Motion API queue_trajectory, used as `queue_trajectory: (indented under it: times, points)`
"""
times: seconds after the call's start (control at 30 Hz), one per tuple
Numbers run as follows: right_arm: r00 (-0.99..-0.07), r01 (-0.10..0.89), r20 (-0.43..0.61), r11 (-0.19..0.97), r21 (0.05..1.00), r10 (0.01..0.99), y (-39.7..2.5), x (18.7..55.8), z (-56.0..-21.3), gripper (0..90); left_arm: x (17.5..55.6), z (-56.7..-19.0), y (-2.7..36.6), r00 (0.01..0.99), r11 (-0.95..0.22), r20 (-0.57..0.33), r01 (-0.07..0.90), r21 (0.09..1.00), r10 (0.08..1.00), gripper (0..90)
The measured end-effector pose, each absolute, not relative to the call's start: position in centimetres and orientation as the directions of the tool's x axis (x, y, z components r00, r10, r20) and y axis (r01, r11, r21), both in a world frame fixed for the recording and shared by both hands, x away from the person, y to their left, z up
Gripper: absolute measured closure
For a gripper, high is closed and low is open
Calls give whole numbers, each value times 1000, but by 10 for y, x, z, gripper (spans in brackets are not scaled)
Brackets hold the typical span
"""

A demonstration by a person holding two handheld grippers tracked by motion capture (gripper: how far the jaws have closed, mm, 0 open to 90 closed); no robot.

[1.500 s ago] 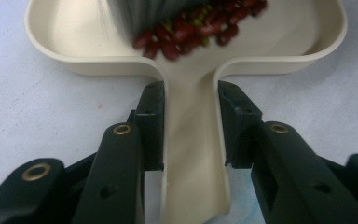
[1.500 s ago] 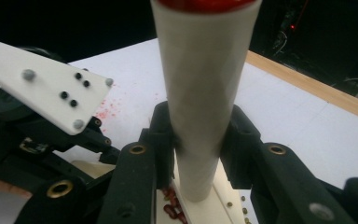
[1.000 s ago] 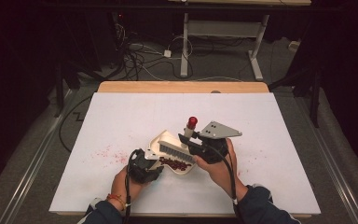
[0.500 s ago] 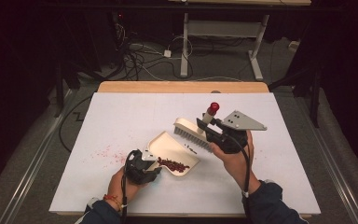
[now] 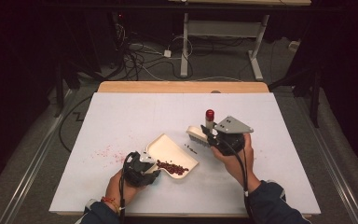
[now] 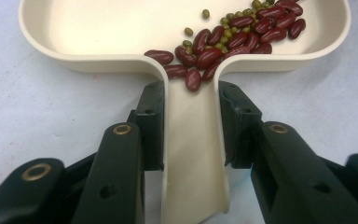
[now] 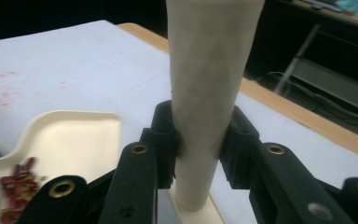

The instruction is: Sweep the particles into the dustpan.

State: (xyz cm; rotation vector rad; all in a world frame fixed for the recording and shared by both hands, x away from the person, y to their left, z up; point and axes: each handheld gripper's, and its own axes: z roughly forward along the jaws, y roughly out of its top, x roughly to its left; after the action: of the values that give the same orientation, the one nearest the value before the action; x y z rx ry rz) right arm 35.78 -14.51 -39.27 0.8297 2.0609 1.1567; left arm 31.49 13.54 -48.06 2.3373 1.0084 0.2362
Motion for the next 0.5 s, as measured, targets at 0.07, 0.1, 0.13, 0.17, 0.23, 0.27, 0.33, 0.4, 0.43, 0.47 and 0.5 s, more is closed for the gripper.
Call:
queue_trajectory:
  times: [0.07,0.1,0.13,0.17,0.23,0.27,0.33,0.4,0.43,0.47,0.5]
  points:
    - [-620,219,-205,419,881,757,-142,356,-394,700,315,-481,134,699,-551,-59,609,571,712,636]
    - [-628,221,-206,425,878,751,-137,354,-395,699,315,-481,133,699,-551,-58,609,571,713,636]
    - [-639,209,-222,444,871,737,-130,348,-396,699,315,-481,133,699,-551,-56,608,571,713,636]
    - [-652,210,-209,438,874,729,-128,345,-395,700,315,-481,133,699,-552,-55,608,571,713,636]
    - [-665,214,-193,431,876,721,-126,343,-394,700,315,-481,133,699,-551,-56,608,572,713,636]
    - [-676,213,-180,424,880,715,-125,340,-392,701,315,-481,133,698,-551,-56,608,572,713,636]
    - [-705,217,-141,401,890,695,-123,336,-389,702,315,-481,133,697,-548,-58,609,573,714,636]
    - [-714,206,-131,385,900,688,-123,333,-382,702,315,-481,134,701,-553,-56,606,572,710,636]
    - [-710,193,-143,385,903,690,-124,331,-380,701,314,-481,135,702,-554,-56,605,572,710,636]
    - [-710,193,-143,385,903,690,-124,331,-380,701,314,-481,135,702,-554,-56,605,572,710,636]
    - [-702,182,-156,387,904,695,-125,330,-378,702,314,-481,135,703,-554,-56,605,572,709,636]
